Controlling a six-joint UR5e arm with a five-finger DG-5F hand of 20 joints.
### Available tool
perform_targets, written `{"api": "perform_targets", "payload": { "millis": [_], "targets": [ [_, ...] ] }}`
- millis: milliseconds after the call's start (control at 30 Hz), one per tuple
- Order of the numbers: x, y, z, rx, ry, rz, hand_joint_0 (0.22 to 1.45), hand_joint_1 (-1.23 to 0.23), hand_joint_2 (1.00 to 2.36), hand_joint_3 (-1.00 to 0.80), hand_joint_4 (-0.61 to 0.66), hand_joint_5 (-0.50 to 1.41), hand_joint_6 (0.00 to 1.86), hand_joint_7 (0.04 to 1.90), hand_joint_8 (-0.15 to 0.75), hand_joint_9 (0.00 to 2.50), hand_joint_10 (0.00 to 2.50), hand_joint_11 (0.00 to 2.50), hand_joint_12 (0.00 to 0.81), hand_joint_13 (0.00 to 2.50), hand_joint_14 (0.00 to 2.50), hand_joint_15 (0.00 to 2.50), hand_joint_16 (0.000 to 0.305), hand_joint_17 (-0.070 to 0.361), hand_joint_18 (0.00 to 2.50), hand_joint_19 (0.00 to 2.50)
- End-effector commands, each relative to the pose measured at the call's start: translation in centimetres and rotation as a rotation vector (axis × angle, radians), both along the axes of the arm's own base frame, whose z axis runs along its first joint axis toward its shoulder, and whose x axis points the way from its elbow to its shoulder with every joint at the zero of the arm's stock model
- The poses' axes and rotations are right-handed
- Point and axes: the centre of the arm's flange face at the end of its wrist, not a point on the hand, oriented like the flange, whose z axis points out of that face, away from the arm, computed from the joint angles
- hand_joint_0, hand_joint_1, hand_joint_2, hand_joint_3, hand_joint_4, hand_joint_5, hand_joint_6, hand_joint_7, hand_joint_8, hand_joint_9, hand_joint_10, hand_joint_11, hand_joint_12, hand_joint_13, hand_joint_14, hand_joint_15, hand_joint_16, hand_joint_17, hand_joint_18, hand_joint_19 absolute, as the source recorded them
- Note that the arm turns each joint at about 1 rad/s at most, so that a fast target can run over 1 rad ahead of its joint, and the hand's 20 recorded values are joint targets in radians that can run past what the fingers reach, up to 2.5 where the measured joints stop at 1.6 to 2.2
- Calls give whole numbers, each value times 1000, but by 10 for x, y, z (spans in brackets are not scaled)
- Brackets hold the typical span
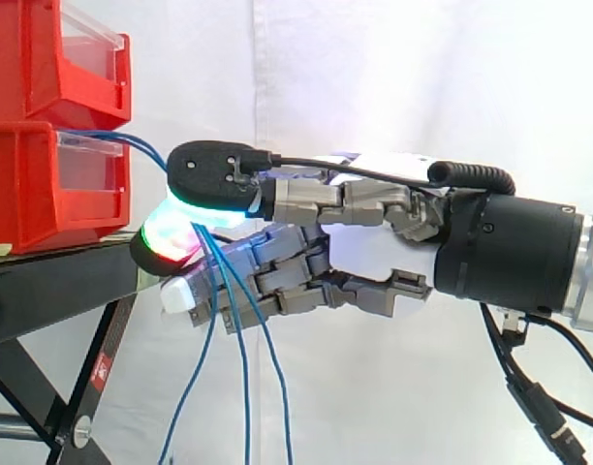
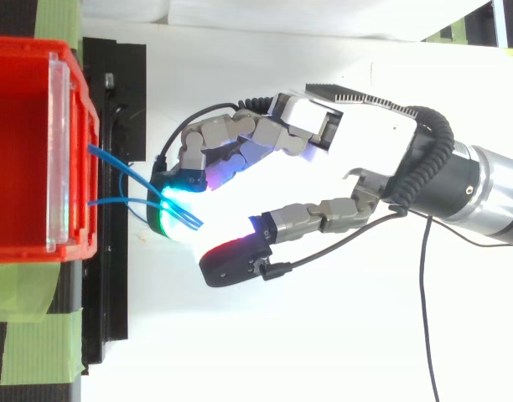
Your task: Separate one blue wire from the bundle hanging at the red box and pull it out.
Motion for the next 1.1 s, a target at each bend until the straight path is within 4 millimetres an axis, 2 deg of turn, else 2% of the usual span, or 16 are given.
{"api": "perform_targets", "payload": {
  "millis": [0, 133, 300, 467, 767, 900, 1067],
  "targets": [
    [-2, 4, 5, 10, 14, 9, 640, -786, 1029, -57, 5, -153, 724, 1256, 309, 977, 14, 463, 360, 759, 19, 453, 49, 110, 441, 448],
    [-5, 5, 5, 37, 31, 18, 641, -783, 1028, -56, 18, -154, 728, 1245, 311, 979, 15, 459, 360, 762, 17, 456, 49, 111, 442, 455],
    [-8, 8, 2, 188, 42, 50, 642, -780, 1027, -58, 31, -155, 730, 1244, 319, 980, 15, 452, 362, 767, 17, 456, 49, 111, 444, 457],
    [-10, 12, -1, 266, 53, 67, 646, -768, 1027, -68, 60, -159, 737, 1237, 332, 1003, 16, 475, 368, 788, 19, 459, 50, 111, 459, 472],
    [-12, 13, -3, 353, 57, 79, 650, -747, 1027, -97, 116, -168, 748, 1203, 396, 1153, 19, 619, 401, 910, 20, 534, 50, 113, 498, 468],
    [-13, 13, -4, 360, 64, 80, 653, -740, 1027, -112, 130, -170, 750, 1195, 399, 1173, 18, 679, 395, 971, 25, 682, 50, 113, 516, 485],
    [-13, 13, -4, 359, 72, 79, 655, -730, 1028, -118, 130, -176, 754, 1199, 381, 1155, 19, 728, 365, 1204, 29, 1148, 50, 114, 565, 569]
  ]
}}
